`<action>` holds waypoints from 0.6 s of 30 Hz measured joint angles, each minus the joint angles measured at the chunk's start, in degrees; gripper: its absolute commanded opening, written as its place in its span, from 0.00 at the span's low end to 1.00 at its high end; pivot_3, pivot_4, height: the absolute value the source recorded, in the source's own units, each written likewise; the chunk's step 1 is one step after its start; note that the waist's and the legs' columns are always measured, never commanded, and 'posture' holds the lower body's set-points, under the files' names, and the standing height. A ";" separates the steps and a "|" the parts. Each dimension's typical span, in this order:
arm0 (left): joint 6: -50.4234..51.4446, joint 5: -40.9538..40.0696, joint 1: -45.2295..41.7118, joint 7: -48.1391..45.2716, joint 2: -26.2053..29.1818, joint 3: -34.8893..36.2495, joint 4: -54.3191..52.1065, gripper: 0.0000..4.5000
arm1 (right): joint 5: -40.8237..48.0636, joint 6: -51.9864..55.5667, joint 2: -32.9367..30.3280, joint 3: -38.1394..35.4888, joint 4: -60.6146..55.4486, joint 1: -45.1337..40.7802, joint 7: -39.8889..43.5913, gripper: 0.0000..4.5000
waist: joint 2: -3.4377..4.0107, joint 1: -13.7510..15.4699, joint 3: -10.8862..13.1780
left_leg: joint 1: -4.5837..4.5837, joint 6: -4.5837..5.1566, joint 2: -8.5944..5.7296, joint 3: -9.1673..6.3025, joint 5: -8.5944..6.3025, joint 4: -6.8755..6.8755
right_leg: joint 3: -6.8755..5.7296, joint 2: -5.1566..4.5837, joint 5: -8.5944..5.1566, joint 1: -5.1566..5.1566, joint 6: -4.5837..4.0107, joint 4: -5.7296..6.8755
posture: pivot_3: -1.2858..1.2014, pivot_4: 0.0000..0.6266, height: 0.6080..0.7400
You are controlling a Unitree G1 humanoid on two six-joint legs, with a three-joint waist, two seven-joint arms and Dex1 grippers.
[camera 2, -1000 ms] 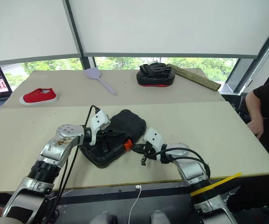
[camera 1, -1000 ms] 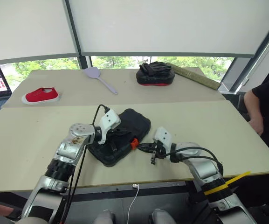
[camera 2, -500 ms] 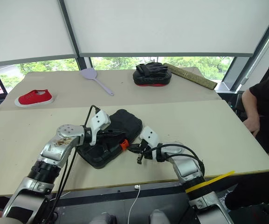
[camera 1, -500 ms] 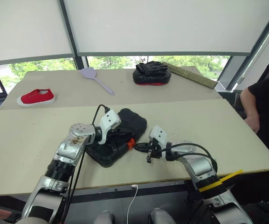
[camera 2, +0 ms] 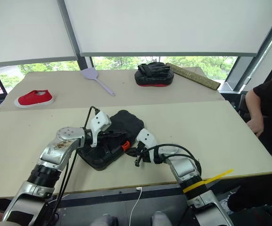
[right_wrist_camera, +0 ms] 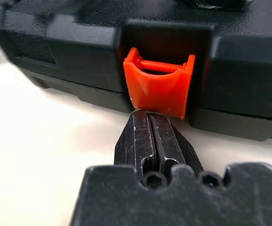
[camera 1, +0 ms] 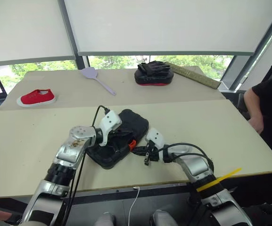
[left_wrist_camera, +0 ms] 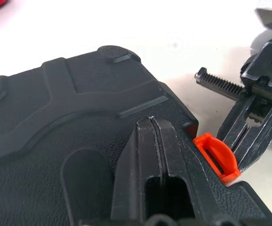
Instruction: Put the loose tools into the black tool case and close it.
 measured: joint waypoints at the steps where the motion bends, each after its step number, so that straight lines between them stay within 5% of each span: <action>1: -1.83 -0.99 1.28 -0.45 0.25 1.32 -0.68 0.33 | 1.07 -1.24 -0.85 -1.28 -1.77 0.87 0.57 0.13 | 0.00 0.00 0.00 | 0.00 0.02 0.00 -0.01 0.00 -0.02 | 0.00 0.01 -0.02 -0.01 0.05 -0.01 | 0.52 0.24 1.00; 9: -12.26 -10.03 14.79 -6.97 7.96 14.98 -5.33 1.00 | 4.59 -16.22 -11.06 -8.78 -8.98 12.74 7.19 0.74 | -0.07 0.15 0.16 | -0.89 0.15 0.00 0.02 -0.25 -0.04 | 0.07 0.06 -0.17 -0.83 -0.21 -0.06 | 0.52 0.24 1.00; 13: -17.02 -9.77 25.10 -6.91 15.10 24.42 -5.70 1.00 | 4.61 -28.67 -17.51 -14.98 -4.02 15.17 10.27 0.98 | -0.25 0.44 0.36 | -0.86 0.14 -0.04 0.09 -0.38 0.01 | 0.02 -0.05 -0.24 -0.76 -0.12 -0.19 | 0.52 0.24 1.00; 18: -19.31 -6.84 34.75 -4.26 17.17 29.98 -3.68 1.00 | 6.75 -32.93 -20.49 -17.92 2.50 14.92 13.87 0.98 | -0.48 1.11 0.72 | -0.85 0.12 -0.12 0.19 -0.39 0.07 | 0.00 -0.31 -0.30 -0.80 -0.01 -0.19 | 0.52 0.24 1.00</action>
